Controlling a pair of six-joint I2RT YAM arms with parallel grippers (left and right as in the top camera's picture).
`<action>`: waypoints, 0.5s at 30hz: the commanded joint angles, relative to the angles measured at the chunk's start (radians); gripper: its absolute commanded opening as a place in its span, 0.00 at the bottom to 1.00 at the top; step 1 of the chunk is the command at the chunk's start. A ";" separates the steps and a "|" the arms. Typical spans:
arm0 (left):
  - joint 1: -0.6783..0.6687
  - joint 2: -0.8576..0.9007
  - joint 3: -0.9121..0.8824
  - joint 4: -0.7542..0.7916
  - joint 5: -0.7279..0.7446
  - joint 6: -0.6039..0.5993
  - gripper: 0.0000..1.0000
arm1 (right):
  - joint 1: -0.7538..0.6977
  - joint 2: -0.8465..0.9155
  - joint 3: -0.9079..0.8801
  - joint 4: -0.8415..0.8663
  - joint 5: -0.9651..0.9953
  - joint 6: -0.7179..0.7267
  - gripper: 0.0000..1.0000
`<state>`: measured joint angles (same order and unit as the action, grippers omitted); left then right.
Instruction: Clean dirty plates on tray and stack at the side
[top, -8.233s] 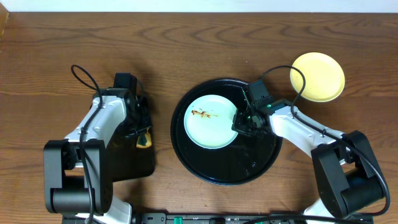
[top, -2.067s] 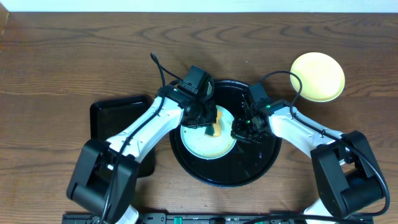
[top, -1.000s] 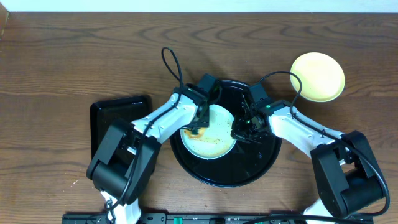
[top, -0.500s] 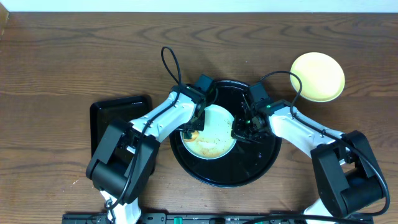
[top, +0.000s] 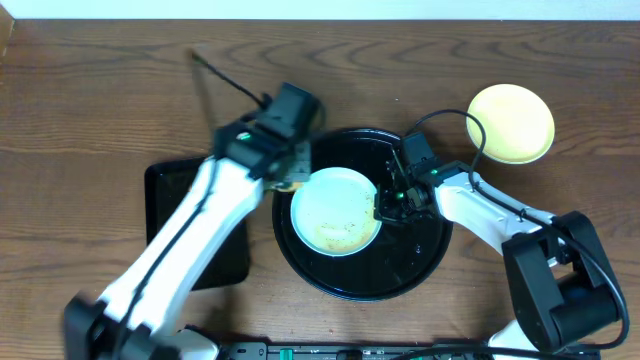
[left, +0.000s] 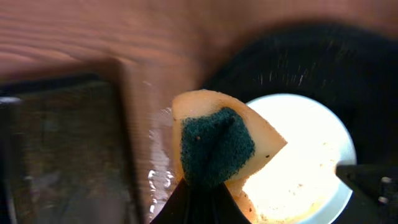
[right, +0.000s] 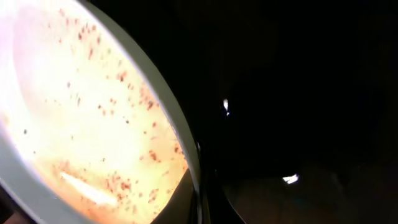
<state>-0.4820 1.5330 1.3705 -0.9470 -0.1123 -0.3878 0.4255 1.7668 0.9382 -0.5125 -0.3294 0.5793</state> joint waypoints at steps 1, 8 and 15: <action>0.067 -0.082 0.010 -0.050 -0.061 0.010 0.07 | -0.014 -0.105 0.034 -0.002 0.117 -0.050 0.02; 0.210 -0.095 0.010 -0.108 -0.056 0.009 0.08 | -0.013 -0.322 0.164 -0.161 0.233 -0.147 0.02; 0.277 -0.085 0.008 -0.111 -0.056 0.011 0.07 | -0.013 -0.380 0.190 -0.345 0.216 0.039 0.94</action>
<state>-0.2291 1.4368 1.3785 -1.0512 -0.1535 -0.3878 0.4202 1.3754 1.1481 -0.8062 -0.1295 0.4866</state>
